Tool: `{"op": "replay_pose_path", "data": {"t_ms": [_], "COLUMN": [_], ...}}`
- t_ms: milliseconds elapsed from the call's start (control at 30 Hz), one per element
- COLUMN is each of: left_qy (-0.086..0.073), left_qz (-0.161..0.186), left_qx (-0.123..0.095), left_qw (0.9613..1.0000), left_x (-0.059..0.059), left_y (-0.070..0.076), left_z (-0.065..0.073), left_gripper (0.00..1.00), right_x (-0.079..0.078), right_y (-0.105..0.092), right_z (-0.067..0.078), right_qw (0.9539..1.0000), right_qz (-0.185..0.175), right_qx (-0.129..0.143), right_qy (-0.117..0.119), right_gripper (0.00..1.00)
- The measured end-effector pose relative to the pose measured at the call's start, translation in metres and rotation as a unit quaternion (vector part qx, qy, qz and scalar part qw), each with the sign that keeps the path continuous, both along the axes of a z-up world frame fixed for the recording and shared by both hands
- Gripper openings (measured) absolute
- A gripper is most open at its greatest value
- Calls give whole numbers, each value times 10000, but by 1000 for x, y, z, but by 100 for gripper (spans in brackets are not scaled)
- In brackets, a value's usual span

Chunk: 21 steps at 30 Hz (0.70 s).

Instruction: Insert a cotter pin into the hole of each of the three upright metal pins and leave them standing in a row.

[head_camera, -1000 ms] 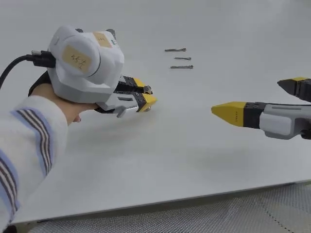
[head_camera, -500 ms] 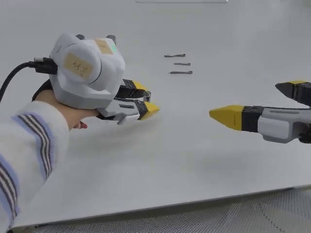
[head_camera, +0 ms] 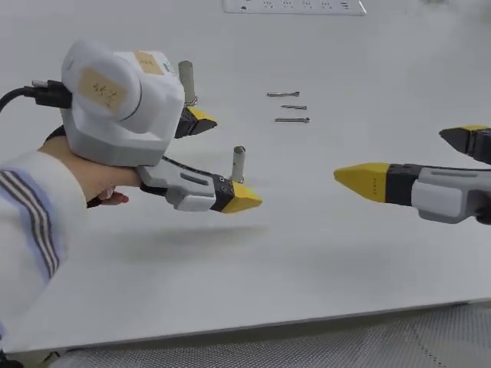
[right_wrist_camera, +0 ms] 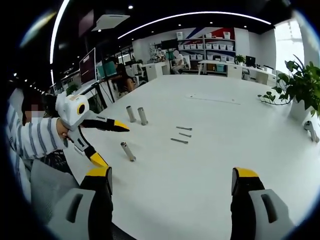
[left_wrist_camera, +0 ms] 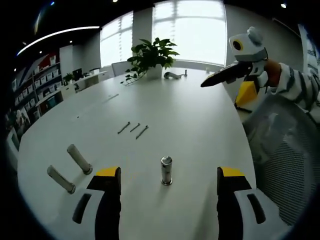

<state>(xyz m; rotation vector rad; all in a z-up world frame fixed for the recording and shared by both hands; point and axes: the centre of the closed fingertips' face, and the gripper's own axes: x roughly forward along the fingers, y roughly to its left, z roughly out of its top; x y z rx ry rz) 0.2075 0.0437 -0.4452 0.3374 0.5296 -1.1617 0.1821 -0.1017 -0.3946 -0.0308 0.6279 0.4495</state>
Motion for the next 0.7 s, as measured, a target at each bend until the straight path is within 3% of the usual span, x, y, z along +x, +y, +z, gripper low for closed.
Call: {"op": "replay_pose_path", "data": {"t_ms": [67, 200, 367, 700], "left_qy": [20, 439, 460, 566], "left_qz": [102, 271, 434, 909], "left_qx": [86, -121, -105, -241], "left_qw": [9999, 9986, 9979, 9940], "left_x": [-1, -14, -22, -34], "left_y": [9, 21, 38, 67], "left_z": [-4, -8, -11, -9], "left_gripper": [82, 88, 95, 97], "right_x": [0, 0, 1, -2], "right_y": [0, 4, 7, 11], "right_z": [1, 7, 11, 15], "right_qw": [10000, 9998, 9996, 9991], "right_qz": [5, 125, 196, 310], "right_qx": [-13, -31, -32, -132], "right_qy": [-20, -146, -221, -238], "right_gripper": [98, 98, 98, 98]}}
